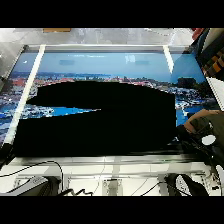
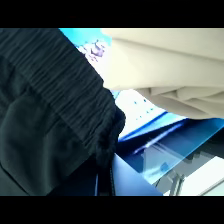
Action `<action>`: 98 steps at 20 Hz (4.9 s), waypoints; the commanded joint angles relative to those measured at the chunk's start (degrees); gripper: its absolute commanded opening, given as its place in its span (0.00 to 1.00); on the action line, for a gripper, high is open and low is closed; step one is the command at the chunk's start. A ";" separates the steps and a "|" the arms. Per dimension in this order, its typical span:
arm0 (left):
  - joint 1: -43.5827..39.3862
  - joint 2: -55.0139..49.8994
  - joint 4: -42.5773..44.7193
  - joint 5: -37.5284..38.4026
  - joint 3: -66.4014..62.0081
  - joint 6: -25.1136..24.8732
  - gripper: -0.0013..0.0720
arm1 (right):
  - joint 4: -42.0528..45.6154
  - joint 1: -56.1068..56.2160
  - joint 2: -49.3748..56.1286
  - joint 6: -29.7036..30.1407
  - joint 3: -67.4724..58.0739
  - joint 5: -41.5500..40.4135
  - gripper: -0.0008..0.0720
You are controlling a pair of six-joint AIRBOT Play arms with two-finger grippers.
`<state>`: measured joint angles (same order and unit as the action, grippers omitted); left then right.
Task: Fold the clothes and pants, and hang the long-sleeved shirts on hangers.
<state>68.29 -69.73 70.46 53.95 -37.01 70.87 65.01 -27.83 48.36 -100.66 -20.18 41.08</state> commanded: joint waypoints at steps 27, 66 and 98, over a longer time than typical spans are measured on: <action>-35.34 1.20 -22.34 -19.17 -21.33 -1.88 0.02 | 22.01 -0.02 -17.07 -0.87 -28.96 19.30 0.04; -59.47 -38.34 -22.51 -50.40 -53.51 11.02 0.08 | -2.69 7.87 31.89 -24.00 -32.13 -48.13 0.09; -56.48 -38.88 -28.48 -44.33 -39.34 17.05 0.59 | -0.26 8.24 25.33 7.67 -34.29 -23.67 0.96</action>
<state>13.87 -107.72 42.59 17.82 -75.81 88.42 64.84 -19.66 75.07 -99.66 -54.19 12.80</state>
